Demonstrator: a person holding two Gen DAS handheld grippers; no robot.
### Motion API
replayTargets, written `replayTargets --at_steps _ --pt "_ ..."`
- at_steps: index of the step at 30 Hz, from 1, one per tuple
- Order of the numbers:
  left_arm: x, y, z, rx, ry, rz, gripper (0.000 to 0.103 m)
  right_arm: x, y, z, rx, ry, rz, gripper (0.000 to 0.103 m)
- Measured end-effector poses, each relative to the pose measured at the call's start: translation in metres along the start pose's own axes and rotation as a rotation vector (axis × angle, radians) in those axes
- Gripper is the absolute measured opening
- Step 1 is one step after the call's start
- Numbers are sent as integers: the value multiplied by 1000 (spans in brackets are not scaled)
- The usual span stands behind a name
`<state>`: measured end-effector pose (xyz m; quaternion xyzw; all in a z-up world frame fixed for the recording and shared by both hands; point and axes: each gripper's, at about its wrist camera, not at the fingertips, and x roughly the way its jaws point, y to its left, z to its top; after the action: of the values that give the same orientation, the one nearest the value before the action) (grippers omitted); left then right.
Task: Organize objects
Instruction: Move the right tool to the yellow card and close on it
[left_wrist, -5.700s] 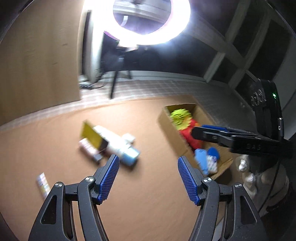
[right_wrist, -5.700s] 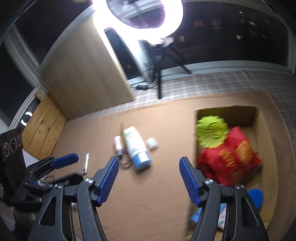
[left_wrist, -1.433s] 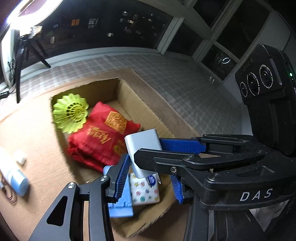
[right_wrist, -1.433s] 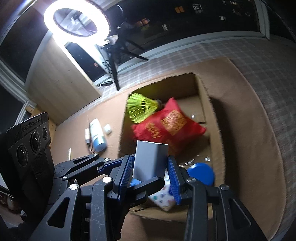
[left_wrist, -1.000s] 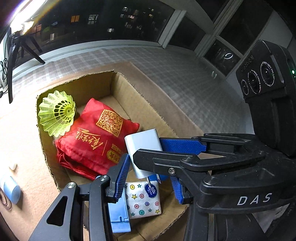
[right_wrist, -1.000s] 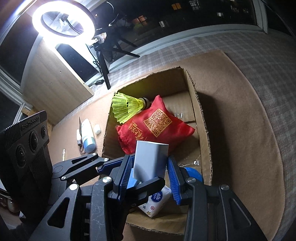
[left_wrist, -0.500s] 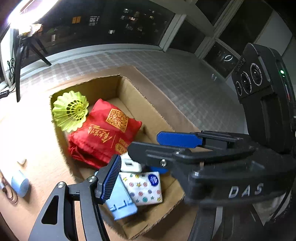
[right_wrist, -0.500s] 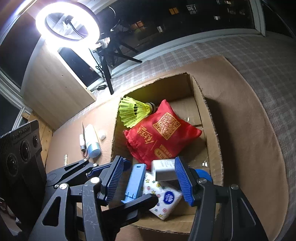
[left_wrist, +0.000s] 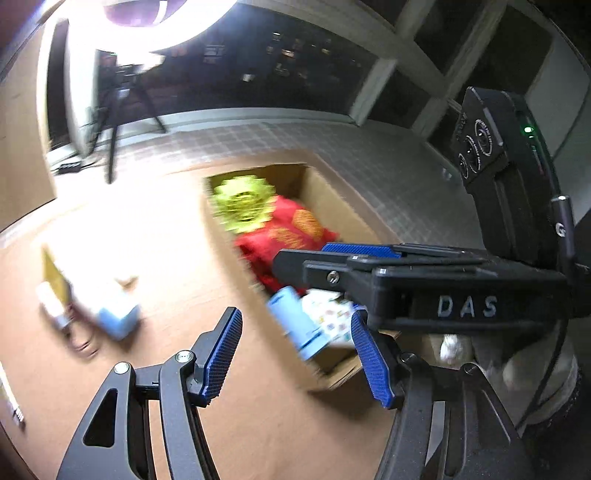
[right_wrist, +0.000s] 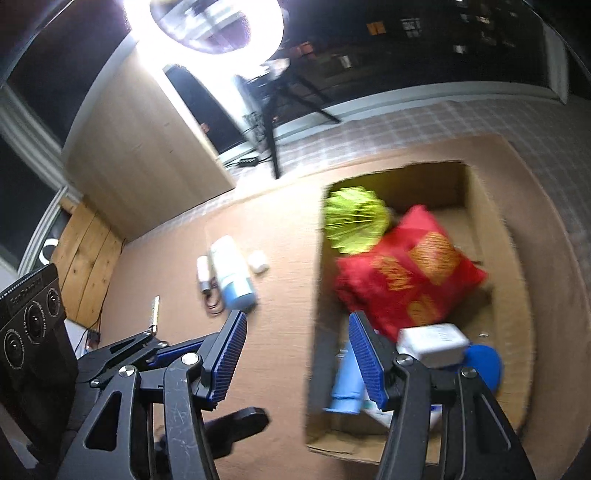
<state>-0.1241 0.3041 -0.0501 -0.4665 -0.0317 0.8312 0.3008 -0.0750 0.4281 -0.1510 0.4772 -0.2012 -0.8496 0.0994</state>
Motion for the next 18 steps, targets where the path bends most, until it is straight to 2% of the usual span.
replayTargets --at_steps 6,10,13,18 --pt "-47 59 -30 -87 -13 96 67 31 50 10 -100 32 30 54" --pt "-84 108 -62 -179 -27 154 67 56 77 22 -127 62 72 54" --pt "-110 141 -87 -250 -41 193 67 77 92 36 -141 83 96 54" --pt "-145 182 -122 -349 -58 251 67 118 110 57 -152 110 87 54"
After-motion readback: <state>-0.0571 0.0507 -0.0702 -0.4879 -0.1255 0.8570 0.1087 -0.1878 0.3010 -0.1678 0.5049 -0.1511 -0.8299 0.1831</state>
